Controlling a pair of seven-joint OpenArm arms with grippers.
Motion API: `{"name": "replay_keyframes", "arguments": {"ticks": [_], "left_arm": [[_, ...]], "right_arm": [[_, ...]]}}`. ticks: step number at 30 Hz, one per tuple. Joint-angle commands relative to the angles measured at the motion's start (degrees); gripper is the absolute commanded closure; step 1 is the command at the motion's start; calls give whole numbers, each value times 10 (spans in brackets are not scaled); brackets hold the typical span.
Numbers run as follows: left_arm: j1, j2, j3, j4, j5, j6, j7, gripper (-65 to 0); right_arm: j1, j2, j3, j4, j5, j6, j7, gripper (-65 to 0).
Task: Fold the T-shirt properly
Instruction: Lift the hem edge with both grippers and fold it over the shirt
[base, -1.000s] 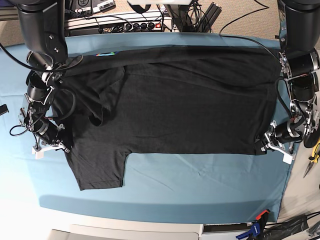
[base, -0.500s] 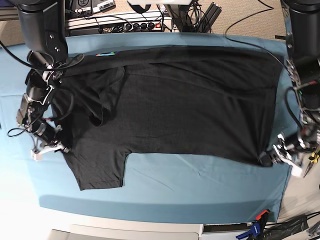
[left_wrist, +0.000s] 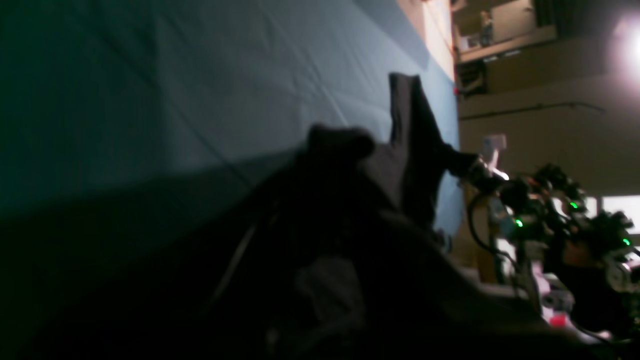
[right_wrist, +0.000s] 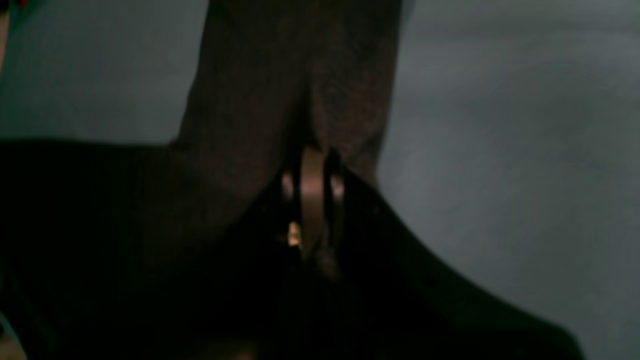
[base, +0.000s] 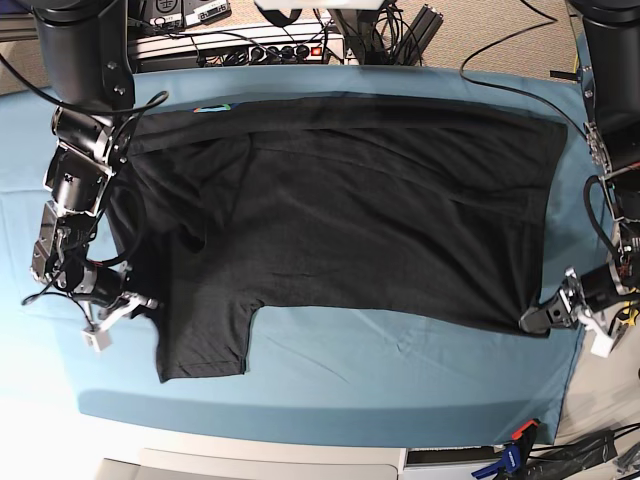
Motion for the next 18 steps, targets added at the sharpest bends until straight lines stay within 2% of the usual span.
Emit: {"name": "replay_keyframes", "arguments": {"ticks": [1, 4, 8, 13, 18], "left_arm": [[-11, -12, -2, 9, -33, -4, 3, 0], [4, -19, -2, 9, -77, -20, 31, 0], [19, -43, -2, 9, -84, -28, 83, 0], [21, -74, -2, 9, -84, -28, 85, 0], [23, -94, -2, 9, -84, -28, 85, 0]], "right_arm": [[11, 10, -2, 16, 18, 10, -3, 0], [-17, 18, -2, 40, 49, 10, -15, 0], [-64, 40, -2, 84, 79, 10, -28, 0], [-119, 74, -2, 148, 135, 10, -49, 0], [-155, 94, -2, 196, 177, 10, -82, 0]]}}
